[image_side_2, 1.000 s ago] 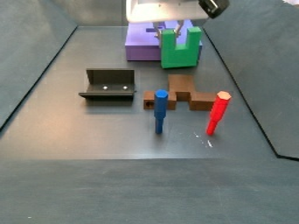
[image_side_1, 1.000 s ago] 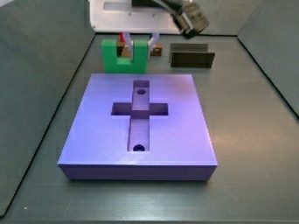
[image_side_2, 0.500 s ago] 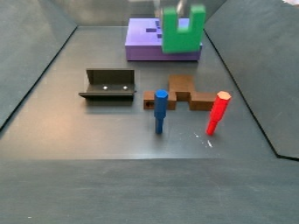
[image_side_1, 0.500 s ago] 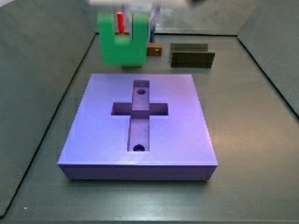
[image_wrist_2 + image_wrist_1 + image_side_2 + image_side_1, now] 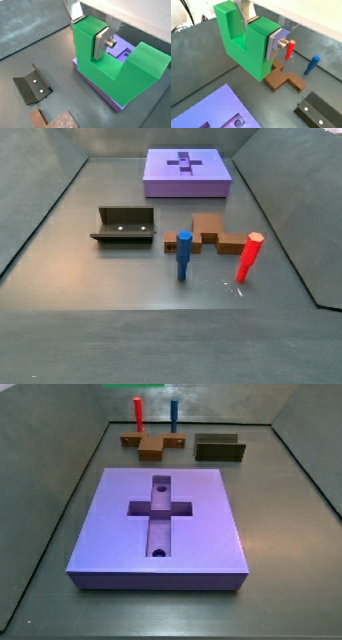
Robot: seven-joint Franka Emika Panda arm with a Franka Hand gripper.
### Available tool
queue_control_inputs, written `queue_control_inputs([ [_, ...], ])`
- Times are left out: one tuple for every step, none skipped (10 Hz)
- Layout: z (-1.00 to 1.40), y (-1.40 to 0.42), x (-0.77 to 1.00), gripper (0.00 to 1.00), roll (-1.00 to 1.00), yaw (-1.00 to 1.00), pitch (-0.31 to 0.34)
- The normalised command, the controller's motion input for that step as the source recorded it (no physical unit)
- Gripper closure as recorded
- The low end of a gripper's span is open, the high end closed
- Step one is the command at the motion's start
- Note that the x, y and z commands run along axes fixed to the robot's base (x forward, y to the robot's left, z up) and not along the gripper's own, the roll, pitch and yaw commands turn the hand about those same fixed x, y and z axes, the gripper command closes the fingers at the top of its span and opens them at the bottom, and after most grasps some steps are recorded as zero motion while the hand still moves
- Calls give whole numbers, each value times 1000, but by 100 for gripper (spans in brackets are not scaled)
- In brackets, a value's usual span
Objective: Pick up the green object. Move up. Move to above the board. Insert the green object.
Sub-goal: Move to above the board.
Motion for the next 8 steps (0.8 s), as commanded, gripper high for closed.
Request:
queue_control_inputs([
  [209, -1, 32, 100, -29, -5, 57],
  [176, 1, 18, 100, -29, -3, 56],
  [420, -1400, 178, 100, 2, -446, 86],
  [388, -1400, 175, 100, 45, -394, 95],
  [387, -1400, 217, 100, 69, -232, 133],
  [247, -911, 221, 100, 26, -95, 154],
  [160, -591, 167, 100, 25, -63, 155],
  [111, -356, 113, 100, 28, -31, 126],
])
